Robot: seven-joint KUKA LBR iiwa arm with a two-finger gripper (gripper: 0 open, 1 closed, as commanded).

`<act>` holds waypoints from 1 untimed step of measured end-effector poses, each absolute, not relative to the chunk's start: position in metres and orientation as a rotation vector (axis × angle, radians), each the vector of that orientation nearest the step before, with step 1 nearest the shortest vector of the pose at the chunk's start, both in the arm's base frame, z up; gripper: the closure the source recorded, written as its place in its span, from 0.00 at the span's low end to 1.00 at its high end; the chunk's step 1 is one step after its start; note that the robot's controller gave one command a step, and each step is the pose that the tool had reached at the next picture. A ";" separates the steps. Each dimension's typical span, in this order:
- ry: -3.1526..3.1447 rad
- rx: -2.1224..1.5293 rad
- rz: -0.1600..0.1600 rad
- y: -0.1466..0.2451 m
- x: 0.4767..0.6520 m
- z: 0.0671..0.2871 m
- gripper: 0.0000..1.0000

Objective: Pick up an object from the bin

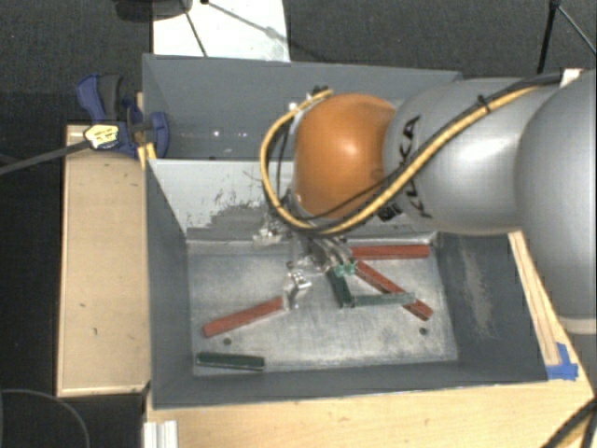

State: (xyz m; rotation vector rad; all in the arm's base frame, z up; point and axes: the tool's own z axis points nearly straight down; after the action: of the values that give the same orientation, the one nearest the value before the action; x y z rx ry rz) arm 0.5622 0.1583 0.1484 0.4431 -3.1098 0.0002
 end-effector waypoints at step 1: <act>-3.087 0.618 -0.001 0.162 0.566 0.077 0.00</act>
Offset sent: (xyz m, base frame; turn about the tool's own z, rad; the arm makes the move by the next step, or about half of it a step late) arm -0.0031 -0.0006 -0.0784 -0.1598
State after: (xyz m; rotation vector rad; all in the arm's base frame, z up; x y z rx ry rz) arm 0.5660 0.1617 0.0774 0.6182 -3.0869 -0.0008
